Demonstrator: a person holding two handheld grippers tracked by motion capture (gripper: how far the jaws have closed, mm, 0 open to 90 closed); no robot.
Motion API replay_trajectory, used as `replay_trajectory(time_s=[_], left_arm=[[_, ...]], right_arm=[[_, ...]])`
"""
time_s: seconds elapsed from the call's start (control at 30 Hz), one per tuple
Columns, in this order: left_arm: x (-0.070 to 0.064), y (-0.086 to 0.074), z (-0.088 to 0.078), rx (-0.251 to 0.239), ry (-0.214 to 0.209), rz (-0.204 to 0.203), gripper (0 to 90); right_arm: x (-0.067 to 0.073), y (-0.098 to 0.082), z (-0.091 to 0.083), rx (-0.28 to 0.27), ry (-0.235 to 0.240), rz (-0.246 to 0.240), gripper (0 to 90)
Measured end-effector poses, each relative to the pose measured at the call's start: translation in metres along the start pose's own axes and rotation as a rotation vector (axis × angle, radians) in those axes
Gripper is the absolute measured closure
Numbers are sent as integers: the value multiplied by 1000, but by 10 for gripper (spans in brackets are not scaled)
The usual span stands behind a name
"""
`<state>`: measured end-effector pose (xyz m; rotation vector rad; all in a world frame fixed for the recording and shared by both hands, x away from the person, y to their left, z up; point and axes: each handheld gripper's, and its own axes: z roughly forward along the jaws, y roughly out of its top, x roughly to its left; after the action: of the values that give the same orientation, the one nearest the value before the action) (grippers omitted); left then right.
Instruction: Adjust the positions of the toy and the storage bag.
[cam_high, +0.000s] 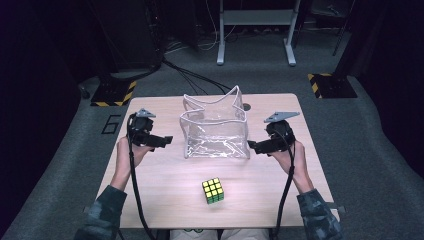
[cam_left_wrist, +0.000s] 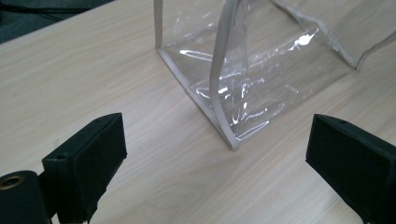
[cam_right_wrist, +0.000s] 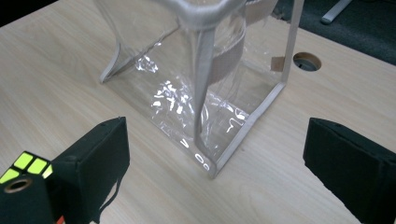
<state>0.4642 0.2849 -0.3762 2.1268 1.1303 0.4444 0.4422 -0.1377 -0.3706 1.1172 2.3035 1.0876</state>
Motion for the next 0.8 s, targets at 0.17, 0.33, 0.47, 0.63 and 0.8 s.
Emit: replay_trajectory(time_s=[0.17, 0.33, 0.47, 0.63, 0.8], left_arm=[[-2, -22, 7, 1, -5, -6, 39], [-4, -48, 13, 13, 9, -6, 31], [-2, -72, 17, 0, 2, -35, 21], [-1, -99, 28, 8, -3, -70, 4], [-3, -122, 36, -22, 11, -93, 1]], right_arm=[[10, -19, 3, -16, -3, -23, 64], [16, -41, 8, -30, -4, -14, 56], [19, -57, 16, -31, -11, -1, 51], [22, -80, 27, -31, -14, 16, 48], [26, -101, 38, -30, -22, 28, 44]])
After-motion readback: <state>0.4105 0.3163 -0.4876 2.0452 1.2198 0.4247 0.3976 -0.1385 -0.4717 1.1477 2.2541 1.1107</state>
